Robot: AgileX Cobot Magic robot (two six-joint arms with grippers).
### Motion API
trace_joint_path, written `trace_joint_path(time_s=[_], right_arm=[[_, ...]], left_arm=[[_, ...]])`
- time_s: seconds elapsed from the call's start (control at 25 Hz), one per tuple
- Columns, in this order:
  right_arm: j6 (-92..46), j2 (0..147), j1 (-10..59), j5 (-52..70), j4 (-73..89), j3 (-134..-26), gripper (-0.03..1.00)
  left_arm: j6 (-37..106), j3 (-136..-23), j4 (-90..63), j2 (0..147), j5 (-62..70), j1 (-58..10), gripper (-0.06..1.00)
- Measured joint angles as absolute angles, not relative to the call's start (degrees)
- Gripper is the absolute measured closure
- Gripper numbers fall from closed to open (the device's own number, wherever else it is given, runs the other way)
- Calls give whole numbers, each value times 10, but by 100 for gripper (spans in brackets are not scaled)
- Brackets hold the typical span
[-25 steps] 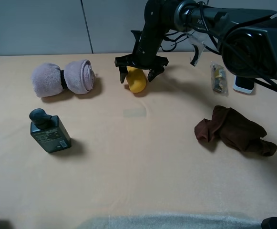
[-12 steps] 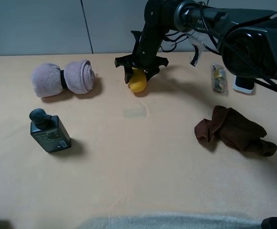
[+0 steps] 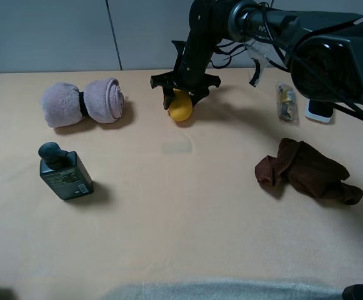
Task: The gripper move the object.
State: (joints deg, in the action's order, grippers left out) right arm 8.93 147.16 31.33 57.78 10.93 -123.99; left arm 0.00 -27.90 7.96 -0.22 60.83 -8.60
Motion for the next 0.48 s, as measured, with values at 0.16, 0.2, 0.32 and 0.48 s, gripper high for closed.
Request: trace_joint_path(time_s=[0.16,0.2,0.32,0.48], right_arm=[[89,1464,313,586,106,-1240,51],[89,1460,313,587,105,-1240,51],[89,1442,313,591,104,-1240,51],[89,1423,313,609,101,-1240,51]], left_arm=[[0,-279,80,-2,608,-86,1],[0,-279,80,-2,608,-86,1],[0,-279,80,-2,608,-86,1],[0,-279,80,-2,608,-86,1]])
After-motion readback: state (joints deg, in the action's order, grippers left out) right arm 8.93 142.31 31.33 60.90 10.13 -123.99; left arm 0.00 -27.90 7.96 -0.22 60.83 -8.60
